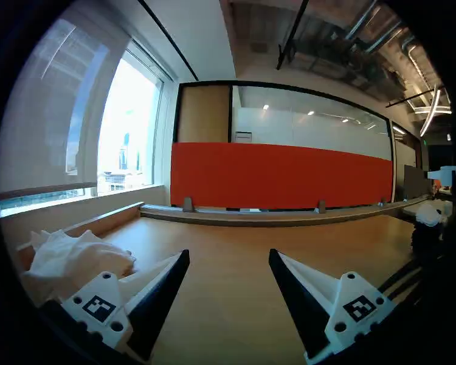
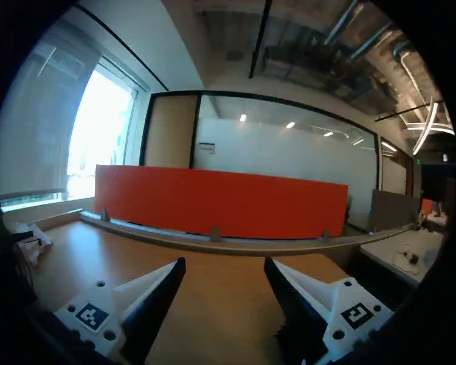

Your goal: Fold towel

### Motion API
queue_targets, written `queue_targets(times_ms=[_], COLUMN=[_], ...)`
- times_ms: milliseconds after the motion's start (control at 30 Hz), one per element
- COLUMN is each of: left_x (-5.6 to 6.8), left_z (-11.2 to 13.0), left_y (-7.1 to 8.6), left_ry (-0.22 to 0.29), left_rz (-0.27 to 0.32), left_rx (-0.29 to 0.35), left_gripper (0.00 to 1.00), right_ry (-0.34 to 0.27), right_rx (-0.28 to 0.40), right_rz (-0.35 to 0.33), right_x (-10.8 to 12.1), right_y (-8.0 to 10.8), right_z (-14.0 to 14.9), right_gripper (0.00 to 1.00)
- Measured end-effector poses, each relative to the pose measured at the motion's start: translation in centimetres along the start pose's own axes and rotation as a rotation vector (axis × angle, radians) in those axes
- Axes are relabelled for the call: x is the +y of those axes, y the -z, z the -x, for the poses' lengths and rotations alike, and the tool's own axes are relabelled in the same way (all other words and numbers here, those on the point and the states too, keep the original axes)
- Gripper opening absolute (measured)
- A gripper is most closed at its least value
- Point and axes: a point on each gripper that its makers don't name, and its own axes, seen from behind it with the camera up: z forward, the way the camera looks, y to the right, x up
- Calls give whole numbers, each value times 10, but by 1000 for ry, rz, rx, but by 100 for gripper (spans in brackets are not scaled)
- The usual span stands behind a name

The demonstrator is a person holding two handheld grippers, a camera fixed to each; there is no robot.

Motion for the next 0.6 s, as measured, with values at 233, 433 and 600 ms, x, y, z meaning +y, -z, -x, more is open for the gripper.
queue_targets(times_ms=[233,433,600], left_x=[-1,1,1], left_z=[11,18,23], left_y=[-3,-4,-3], left_ry=[19,19,22], left_rz=[1,1,0], left_rx=[15,21,20], left_gripper=[97,97,97], right_ry=[9,14,13], right_rx=[12,27,29], right_rz=[-3,-2,-3], right_x=[-4,-1,1], right_y=[-3,-6,-7], right_z=[4,2,3], right_gripper=[100,100,100])
